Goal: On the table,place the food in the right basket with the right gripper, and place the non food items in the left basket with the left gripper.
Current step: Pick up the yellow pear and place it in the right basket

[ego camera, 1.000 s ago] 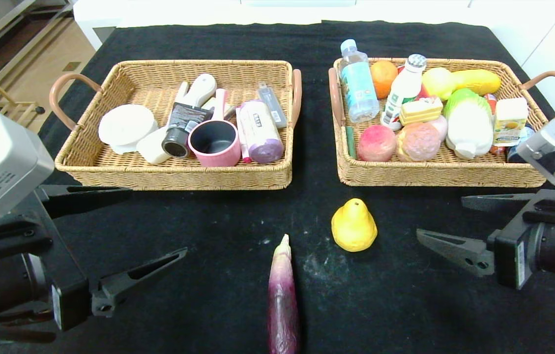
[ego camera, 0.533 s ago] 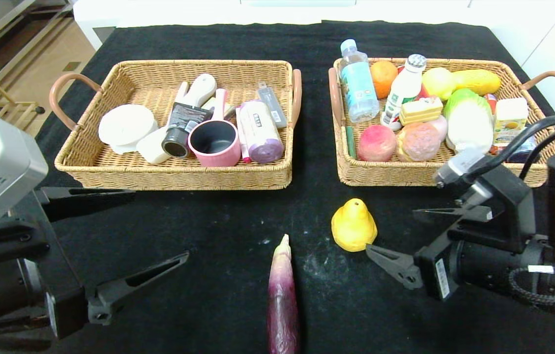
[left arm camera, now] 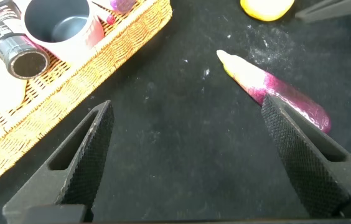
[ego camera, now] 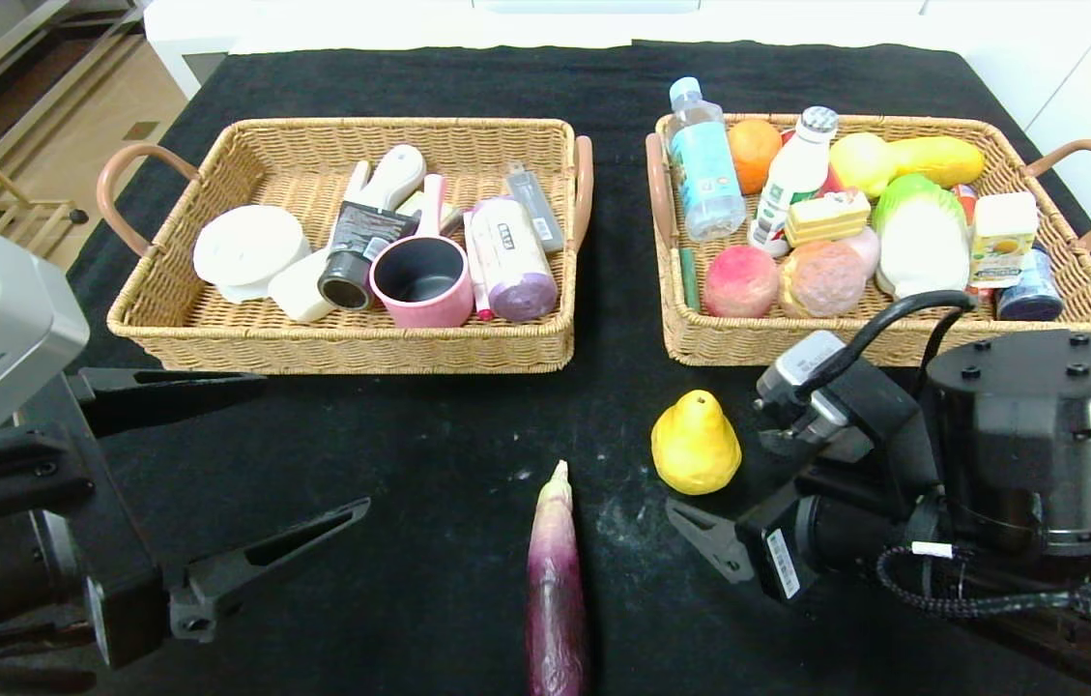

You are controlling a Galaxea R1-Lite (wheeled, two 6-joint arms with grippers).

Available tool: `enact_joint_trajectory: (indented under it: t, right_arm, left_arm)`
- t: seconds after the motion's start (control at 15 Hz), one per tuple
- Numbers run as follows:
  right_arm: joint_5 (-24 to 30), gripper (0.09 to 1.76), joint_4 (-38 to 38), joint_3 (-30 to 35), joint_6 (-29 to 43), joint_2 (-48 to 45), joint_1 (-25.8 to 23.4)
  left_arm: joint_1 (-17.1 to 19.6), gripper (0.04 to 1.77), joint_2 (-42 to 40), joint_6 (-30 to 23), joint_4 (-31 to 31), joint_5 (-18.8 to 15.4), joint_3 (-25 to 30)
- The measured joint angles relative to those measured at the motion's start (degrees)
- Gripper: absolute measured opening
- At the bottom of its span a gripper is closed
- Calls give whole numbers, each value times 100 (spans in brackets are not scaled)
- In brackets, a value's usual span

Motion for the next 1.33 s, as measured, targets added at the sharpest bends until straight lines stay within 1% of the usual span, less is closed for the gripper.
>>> enact_joint_trajectory:
  t: [0.27,0.47,0.73,1.13,1.2,1.33]
  right_arm:
    - [-94,171,-551,-35,6,293,-28]
    - [-100,171,-612,-151,17,502,-80]
    - [-96,171,-945,-262,17,791,-185]
    - [-96,171,-970,-383,17,1025,-260]
    - [-94,163,-973,-391,16,1037,-268]
    - [-94,129,-973,-389,16,1037,-277]
  left_arm:
    - [0,172,20,0,-2,-37,15]
    - [1,172,24,0,-2,-37,23]
    - [0,172,29,-2,1,-72,32]
    - [-5,172,52,0,1,-78,43]
    - [-5,172,52,-2,1,-83,43]
    - [-7,172,52,0,1,-83,43]
